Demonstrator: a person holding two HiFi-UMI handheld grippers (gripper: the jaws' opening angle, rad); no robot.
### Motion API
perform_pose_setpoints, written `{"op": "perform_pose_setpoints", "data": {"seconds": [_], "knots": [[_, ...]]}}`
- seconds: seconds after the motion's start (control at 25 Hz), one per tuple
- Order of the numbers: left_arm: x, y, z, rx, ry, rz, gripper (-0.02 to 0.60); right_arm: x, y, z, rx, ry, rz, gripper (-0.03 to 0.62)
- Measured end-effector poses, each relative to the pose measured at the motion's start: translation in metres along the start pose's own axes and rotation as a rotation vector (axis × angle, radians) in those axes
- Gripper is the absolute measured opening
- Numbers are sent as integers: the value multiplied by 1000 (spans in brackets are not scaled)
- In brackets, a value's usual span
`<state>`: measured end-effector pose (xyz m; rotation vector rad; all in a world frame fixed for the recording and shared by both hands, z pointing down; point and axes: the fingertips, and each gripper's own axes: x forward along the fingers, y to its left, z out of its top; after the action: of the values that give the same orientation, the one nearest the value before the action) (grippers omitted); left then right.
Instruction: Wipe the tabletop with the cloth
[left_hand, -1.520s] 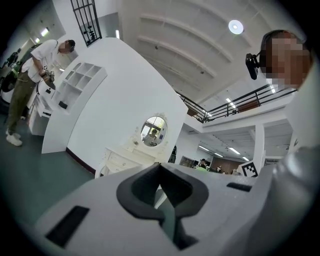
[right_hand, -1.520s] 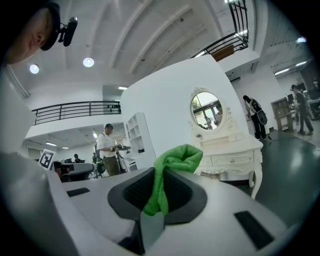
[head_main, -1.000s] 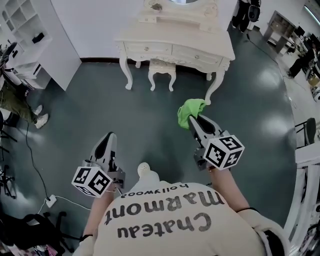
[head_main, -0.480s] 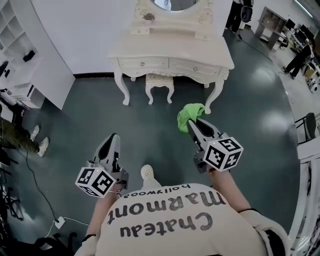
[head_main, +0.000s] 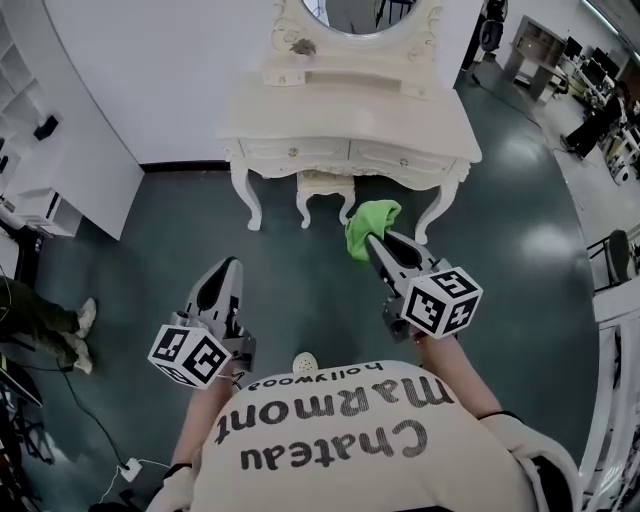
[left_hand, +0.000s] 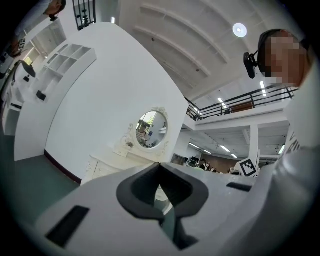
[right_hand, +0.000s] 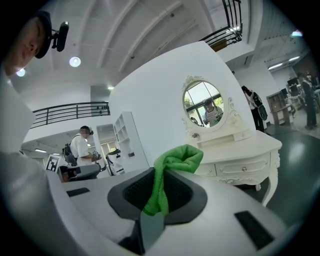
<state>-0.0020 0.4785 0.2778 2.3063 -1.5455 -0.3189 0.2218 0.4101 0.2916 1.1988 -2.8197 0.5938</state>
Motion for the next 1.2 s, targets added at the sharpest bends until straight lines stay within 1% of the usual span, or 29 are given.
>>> {"op": "perform_pose_setpoints", "data": {"seconds": [0.28, 0.44, 0.52, 0.56, 0.76, 0.88, 1.0, 1.08, 1.2], "knots": [[26, 51, 41, 24, -4, -33, 8, 72, 6, 28, -6, -39, 1, 67], [36, 82, 54, 30, -8, -19, 9, 104, 8, 33, 3, -65, -7, 67], [38, 94, 52, 37, 8, -5, 8, 114, 6, 29, 19, -57, -12, 67], [38, 101, 51, 29, 10, 3, 8, 119, 5, 27, 24, -49, -16, 67], [43, 130, 49, -43, -2, 12, 8, 143, 0, 17, 13, -15, -28, 67], [50, 143, 36, -89, 16, 26, 9, 149, -7, 4, 10, 33, -47, 67], [62, 149, 23, -121, 37, 25, 8, 154, -22, -6, 39, 61, -70, 67], [73, 152, 19, -127, 46, 19, 8, 162, -32, -7, 54, 58, -72, 67], [94, 157, 21, -115, 45, 6, 8, 177, -46, 3, 58, 29, -62, 67]]}}
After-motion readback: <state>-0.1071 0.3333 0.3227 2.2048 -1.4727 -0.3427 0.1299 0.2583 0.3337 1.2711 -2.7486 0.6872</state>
